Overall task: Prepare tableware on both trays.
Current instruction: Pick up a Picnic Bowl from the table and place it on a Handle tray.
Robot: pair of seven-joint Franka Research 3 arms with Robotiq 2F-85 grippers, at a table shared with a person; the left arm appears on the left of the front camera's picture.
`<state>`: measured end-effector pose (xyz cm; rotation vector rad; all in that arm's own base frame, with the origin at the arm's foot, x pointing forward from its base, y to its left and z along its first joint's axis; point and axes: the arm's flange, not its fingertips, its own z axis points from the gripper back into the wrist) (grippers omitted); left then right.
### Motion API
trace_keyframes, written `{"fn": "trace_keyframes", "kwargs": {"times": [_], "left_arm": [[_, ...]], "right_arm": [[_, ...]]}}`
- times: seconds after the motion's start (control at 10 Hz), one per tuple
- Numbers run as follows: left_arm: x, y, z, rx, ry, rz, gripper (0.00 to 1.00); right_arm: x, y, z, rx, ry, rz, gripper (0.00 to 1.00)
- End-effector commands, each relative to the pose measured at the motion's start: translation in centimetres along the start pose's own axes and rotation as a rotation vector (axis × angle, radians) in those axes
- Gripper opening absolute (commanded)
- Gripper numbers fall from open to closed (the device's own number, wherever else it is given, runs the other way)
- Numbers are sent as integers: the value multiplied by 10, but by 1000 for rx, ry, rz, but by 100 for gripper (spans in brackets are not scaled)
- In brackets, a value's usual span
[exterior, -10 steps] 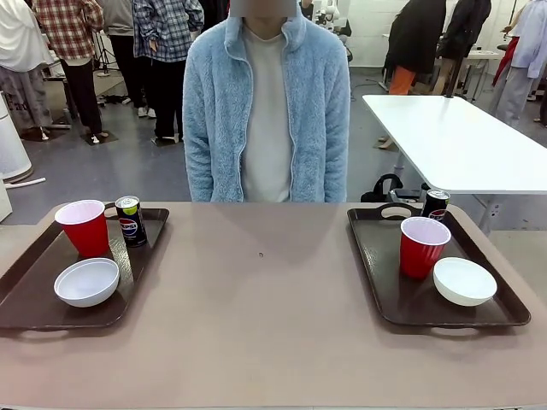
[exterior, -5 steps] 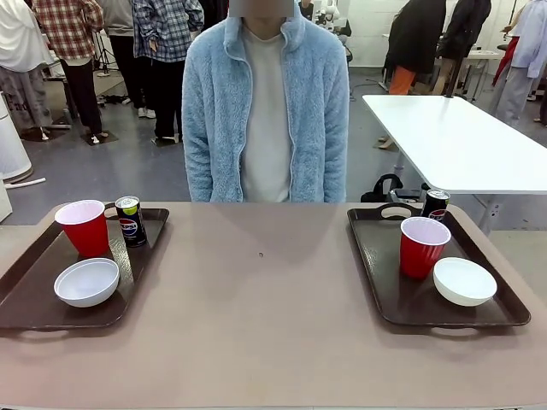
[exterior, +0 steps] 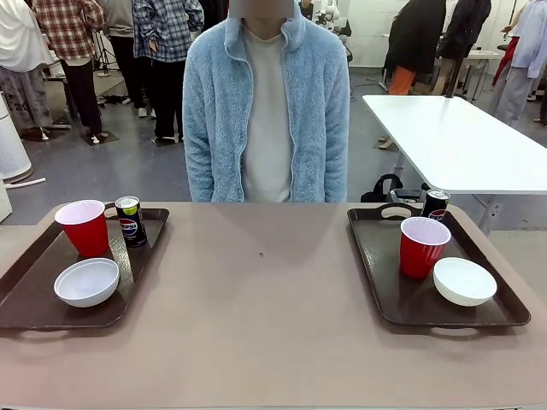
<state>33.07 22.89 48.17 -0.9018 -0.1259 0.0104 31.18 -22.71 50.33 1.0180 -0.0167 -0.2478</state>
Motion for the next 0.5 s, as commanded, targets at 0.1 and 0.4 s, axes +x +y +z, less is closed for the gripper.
{"fn": "trace_keyframes", "kwargs": {"times": [0.1,0.4], "left_arm": [[0,-2,1,1,-12,15,100],[0,-2,1,1,-12,15,100]], "right_arm": [[-1,0,-2,24,0,0,100],[-1,0,-2,24,0,0,100]]}}
